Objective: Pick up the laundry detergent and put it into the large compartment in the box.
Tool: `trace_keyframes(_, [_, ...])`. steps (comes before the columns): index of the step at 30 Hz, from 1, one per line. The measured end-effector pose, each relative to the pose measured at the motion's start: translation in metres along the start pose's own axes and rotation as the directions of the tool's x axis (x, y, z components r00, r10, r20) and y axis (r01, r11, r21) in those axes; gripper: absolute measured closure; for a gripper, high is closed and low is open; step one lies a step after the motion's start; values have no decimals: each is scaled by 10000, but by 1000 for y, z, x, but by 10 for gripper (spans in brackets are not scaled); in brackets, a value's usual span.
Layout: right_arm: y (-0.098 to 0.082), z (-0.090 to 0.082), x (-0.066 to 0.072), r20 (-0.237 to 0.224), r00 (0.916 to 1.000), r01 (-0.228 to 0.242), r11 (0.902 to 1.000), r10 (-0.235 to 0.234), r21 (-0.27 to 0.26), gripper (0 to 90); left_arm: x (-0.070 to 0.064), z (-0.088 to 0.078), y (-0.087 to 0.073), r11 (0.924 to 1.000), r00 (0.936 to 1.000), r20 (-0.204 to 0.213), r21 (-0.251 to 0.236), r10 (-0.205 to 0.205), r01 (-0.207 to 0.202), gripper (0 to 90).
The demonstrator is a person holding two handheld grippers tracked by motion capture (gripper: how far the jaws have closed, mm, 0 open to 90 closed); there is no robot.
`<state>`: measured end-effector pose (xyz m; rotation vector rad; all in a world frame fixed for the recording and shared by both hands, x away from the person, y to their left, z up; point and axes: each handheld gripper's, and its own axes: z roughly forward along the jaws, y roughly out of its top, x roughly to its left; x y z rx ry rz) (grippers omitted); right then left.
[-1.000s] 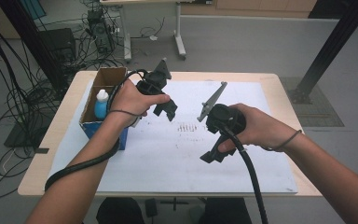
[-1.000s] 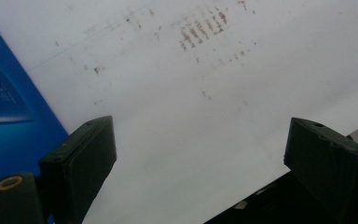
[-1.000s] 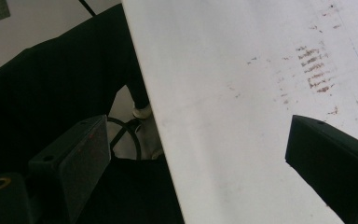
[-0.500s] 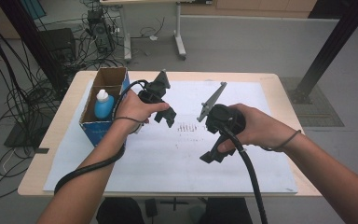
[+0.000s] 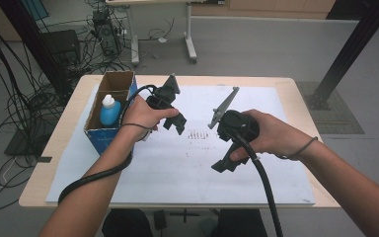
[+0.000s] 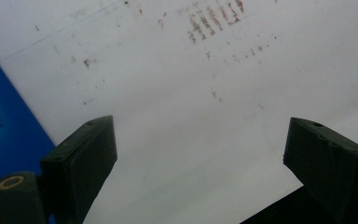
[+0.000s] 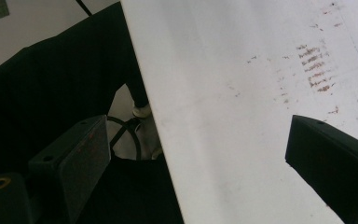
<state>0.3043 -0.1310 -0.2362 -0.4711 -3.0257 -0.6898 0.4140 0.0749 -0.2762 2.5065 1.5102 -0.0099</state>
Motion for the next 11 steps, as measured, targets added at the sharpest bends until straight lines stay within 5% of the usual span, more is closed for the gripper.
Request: trace_keyframes(11, [-2, -1, 4, 38, 10000, -70, 10000, 70, 14, 63, 0, 0, -1, 10000, 9999, 122, -83, -9, 10, 99])
